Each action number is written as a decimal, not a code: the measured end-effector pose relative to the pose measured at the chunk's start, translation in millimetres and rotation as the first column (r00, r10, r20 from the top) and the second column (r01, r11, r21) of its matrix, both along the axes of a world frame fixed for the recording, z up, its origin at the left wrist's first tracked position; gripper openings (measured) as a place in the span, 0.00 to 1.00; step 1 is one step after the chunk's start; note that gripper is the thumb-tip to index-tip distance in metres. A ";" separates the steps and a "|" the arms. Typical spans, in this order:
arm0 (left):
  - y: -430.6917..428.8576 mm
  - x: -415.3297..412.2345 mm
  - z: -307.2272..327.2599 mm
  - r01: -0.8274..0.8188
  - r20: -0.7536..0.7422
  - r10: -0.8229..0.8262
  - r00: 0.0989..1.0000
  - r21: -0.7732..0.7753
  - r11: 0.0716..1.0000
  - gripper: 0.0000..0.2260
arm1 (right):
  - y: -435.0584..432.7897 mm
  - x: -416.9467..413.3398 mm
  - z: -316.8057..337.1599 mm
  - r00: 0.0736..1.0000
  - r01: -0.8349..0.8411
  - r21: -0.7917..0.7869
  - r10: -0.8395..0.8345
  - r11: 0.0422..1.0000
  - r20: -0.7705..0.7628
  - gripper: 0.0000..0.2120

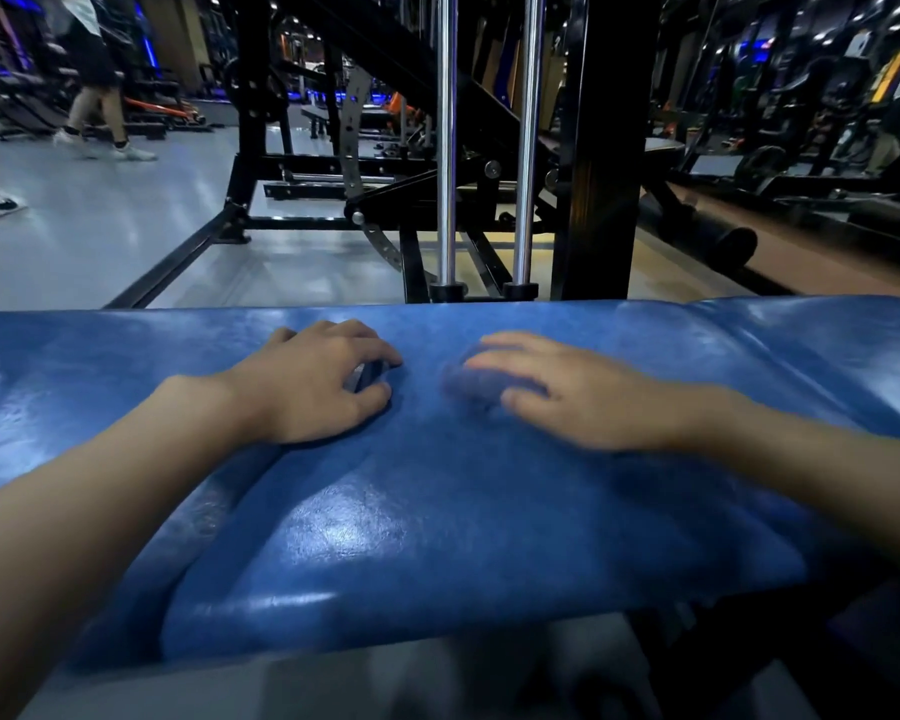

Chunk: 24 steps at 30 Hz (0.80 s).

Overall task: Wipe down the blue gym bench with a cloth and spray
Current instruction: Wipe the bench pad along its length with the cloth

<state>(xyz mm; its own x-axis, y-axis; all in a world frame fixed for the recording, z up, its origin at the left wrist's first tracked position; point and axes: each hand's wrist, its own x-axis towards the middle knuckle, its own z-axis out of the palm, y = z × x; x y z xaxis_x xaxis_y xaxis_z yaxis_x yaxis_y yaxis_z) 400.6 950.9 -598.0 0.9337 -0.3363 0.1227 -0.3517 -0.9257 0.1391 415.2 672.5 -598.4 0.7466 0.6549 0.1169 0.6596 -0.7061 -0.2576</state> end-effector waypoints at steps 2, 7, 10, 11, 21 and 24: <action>3.2 -4.2 -0.9 0.006 0.002 -0.006 1.000 0.024 1.000 0.21 | -22.0 50.7 -1.3 0.988 0.156 0.020 -0.156 0.987 -0.001 0.21; 14.2 -13.4 -2.9 0.006 -0.024 -0.005 1.000 0.051 0.999 0.26 | -62.9 134.4 5.0 0.852 0.523 -0.049 -0.523 0.851 0.012 0.18; 20.8 -12.4 -2.7 0.018 -0.038 -0.016 0.999 0.054 0.998 0.25 | -47.4 127.6 3.1 0.829 0.558 -0.142 -0.556 0.817 0.063 0.21; 21.1 -11.4 -2.1 0.022 -0.044 -0.020 0.999 0.056 0.998 0.26 | -39.0 115.5 1.3 0.852 0.523 -0.141 -0.521 0.840 0.059 0.21; 18.4 -5.7 4.8 0.013 -0.061 -0.012 0.998 0.009 1.000 0.24 | 33.3 -100.7 -3.9 0.945 -0.269 -0.081 0.279 0.960 0.171 0.23; 21.6 -6.6 3.5 -0.017 -0.085 0.019 0.996 0.027 0.999 0.27 | 32.1 -82.9 4.0 0.959 -0.272 -0.049 0.275 0.961 0.060 0.22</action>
